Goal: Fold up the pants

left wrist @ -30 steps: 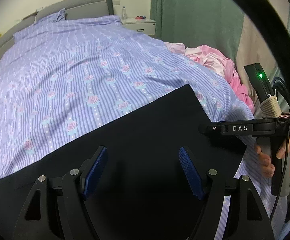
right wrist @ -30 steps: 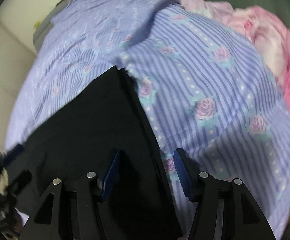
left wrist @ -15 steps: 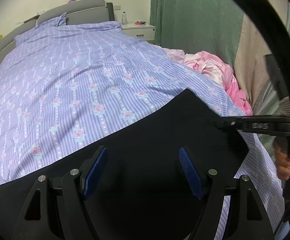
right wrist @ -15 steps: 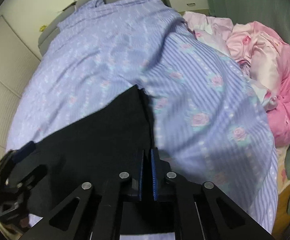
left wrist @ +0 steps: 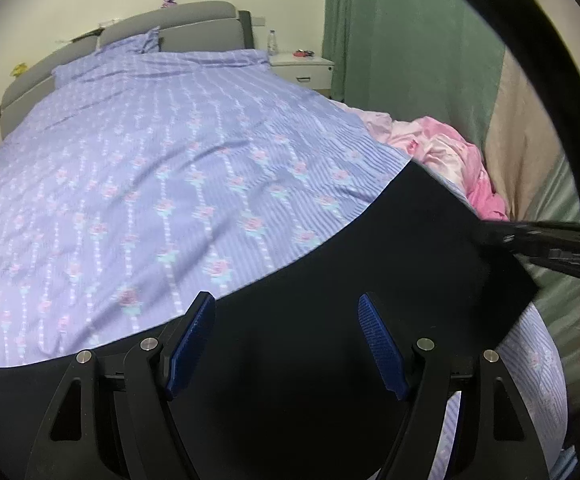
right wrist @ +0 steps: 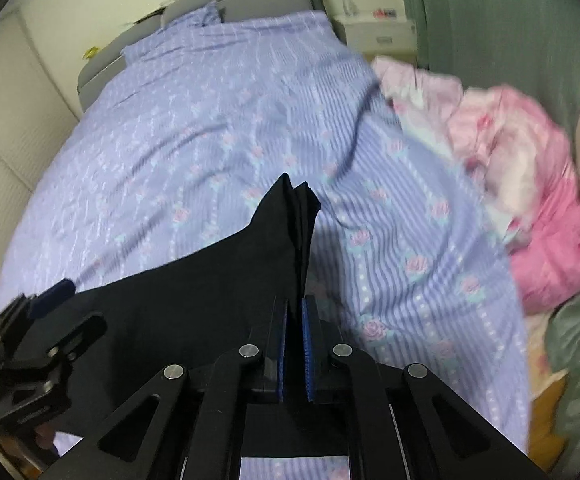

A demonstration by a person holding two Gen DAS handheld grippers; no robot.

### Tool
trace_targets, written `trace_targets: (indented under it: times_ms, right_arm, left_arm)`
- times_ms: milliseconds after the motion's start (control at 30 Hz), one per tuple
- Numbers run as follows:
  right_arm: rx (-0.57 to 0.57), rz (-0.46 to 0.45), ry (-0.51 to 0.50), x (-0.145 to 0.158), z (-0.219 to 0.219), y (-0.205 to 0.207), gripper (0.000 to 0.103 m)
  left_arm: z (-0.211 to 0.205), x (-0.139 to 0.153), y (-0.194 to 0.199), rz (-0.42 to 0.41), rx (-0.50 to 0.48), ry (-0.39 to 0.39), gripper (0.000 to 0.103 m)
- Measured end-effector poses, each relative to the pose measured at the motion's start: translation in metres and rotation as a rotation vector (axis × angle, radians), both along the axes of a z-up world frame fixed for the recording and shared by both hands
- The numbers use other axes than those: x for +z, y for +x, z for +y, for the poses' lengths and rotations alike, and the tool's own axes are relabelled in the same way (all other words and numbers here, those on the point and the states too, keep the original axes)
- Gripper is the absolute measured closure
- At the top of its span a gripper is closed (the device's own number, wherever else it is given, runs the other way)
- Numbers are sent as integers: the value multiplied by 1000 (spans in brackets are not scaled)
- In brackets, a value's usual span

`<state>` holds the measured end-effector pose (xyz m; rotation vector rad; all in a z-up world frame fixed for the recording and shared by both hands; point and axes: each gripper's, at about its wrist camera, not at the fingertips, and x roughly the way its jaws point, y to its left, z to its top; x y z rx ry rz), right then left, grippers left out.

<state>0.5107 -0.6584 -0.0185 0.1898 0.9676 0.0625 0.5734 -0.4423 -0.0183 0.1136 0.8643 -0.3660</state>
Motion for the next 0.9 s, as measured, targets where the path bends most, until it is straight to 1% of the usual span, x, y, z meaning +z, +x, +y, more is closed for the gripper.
trace_targets:
  times_ms: [100, 233, 300, 333, 400, 433, 500, 567, 733, 800, 900]
  right_arm:
    - [6, -67, -60, 34, 36, -14, 95]
    - [17, -104, -107, 59, 86, -25, 95]
    - [34, -120, -109, 72, 117, -32, 95]
    - [38, -124, -115, 76, 126, -34, 95]
    - [50, -142, -157, 86, 156, -41, 95]
    - [57, -147, -167, 90, 167, -44, 95]
    - [69, -158, -172, 99, 195, -48, 95]
    - [83, -160, -157, 105, 223, -50, 95]
    - [102, -154, -152, 106, 293, -58, 95]
    - [117, -145, -162, 99, 330, -58, 95]
    - [139, -114, -169, 85, 375, -57, 95]
  left_arm:
    - [25, 9, -1, 0, 38, -14, 30]
    - [73, 21, -5, 23, 78, -12, 30]
    - [104, 26, -11, 33, 94, -16, 30]
    - [121, 29, -15, 32, 107, -20, 30]
    - [150, 33, -24, 34, 130, -23, 30]
    - [172, 36, -31, 39, 152, -21, 30]
    - [202, 39, -41, 40, 179, -24, 30]
    - [234, 41, -54, 39, 199, -15, 30]
    - [298, 42, -91, 28, 191, 43, 30]
    - [322, 39, -104, 33, 206, 61, 30]
    - [359, 31, -122, 57, 238, 51, 30]
